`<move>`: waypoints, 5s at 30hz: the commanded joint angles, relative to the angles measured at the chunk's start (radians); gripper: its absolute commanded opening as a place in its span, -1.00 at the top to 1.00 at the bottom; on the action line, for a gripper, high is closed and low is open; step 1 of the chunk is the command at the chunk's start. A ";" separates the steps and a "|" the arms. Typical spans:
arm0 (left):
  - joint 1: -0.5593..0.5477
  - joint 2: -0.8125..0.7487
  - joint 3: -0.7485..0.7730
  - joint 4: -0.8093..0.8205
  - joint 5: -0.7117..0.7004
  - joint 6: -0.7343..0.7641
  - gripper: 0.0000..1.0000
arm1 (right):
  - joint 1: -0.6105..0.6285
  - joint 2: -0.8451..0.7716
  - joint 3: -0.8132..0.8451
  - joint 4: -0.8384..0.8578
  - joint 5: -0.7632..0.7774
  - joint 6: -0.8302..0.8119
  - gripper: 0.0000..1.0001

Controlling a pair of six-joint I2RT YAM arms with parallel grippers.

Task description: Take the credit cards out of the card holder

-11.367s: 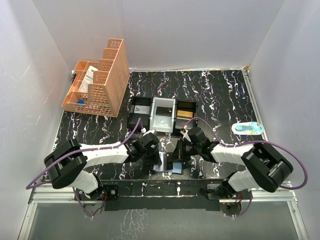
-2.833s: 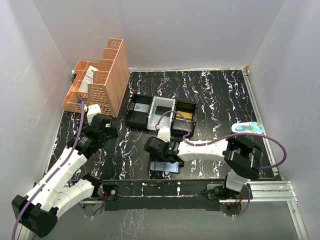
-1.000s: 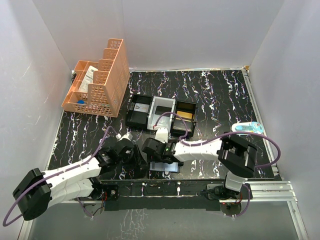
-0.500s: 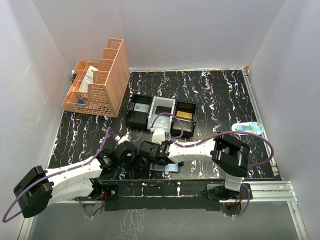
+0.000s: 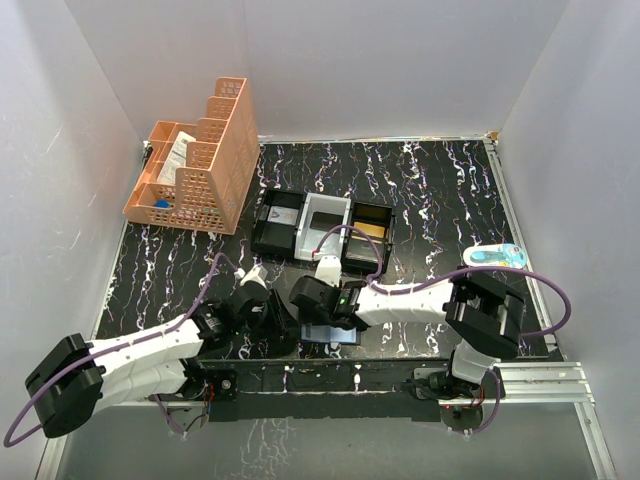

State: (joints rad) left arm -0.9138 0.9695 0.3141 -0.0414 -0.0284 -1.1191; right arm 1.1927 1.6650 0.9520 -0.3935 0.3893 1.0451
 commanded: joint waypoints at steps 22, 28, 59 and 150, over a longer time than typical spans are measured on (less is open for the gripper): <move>-0.013 0.052 -0.032 0.096 0.036 0.012 0.45 | -0.030 -0.055 -0.088 0.135 -0.115 -0.001 0.01; -0.013 -0.003 -0.041 0.083 0.025 0.017 0.43 | -0.034 -0.063 -0.096 0.143 -0.118 -0.001 0.02; -0.020 -0.020 0.000 0.072 0.023 0.043 0.39 | -0.054 -0.105 -0.145 0.208 -0.161 0.001 0.05; -0.160 0.227 0.245 0.031 -0.028 0.076 0.16 | -0.258 -0.646 -0.432 0.278 -0.432 -0.078 0.26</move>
State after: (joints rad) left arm -1.0718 1.2312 0.5938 0.0612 0.0166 -1.0222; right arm 0.9291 0.9886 0.5083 -0.2077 0.0097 0.9924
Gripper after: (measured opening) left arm 0.422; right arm 0.397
